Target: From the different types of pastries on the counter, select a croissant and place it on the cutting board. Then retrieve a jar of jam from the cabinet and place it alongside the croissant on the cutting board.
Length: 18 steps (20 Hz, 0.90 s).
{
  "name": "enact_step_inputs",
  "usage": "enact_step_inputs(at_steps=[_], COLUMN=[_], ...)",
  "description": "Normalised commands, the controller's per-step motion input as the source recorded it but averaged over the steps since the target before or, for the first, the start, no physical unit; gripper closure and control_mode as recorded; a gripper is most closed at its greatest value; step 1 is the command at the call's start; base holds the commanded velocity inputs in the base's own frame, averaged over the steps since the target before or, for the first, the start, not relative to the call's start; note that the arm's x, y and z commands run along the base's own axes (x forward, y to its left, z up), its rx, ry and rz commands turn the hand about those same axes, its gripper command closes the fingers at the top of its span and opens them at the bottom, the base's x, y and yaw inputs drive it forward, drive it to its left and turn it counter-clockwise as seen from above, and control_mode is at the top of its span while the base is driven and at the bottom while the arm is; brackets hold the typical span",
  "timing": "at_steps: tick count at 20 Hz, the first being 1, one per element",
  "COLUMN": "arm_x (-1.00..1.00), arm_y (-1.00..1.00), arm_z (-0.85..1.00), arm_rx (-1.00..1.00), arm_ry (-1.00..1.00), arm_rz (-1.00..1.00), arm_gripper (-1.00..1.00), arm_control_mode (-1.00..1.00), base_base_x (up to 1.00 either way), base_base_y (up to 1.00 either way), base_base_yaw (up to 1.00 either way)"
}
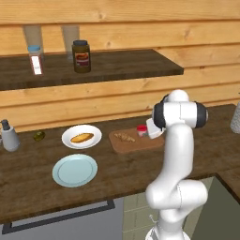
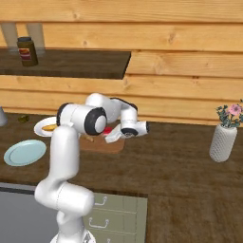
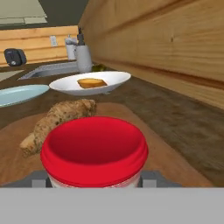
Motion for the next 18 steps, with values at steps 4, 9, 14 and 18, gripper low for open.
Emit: enact_step_inputs(at_steps=[4, 9, 14, 18], arm_x=[0.04, 0.0, -0.01, -0.04], arm_y=[0.0, 0.0, 0.0, -0.19], arm_z=[-0.12, 0.02, 0.07, 0.56], arm_rx=[0.03, 0.01, 0.01, 0.06], arm_ry=[0.0, 0.0, 0.0, 0.0], arm_rz=[0.07, 0.0, 0.0, -0.08], arm_gripper=[-1.0, -1.0, -1.0, -1.0], arm_control_mode=[-1.0, -1.0, -1.0, -1.0], base_base_x=[0.0, 0.0, 0.0, 0.0], base_base_y=[0.0, 0.0, 0.0, 0.0], base_base_yaw=[0.0, 0.0, 0.0, 0.0])
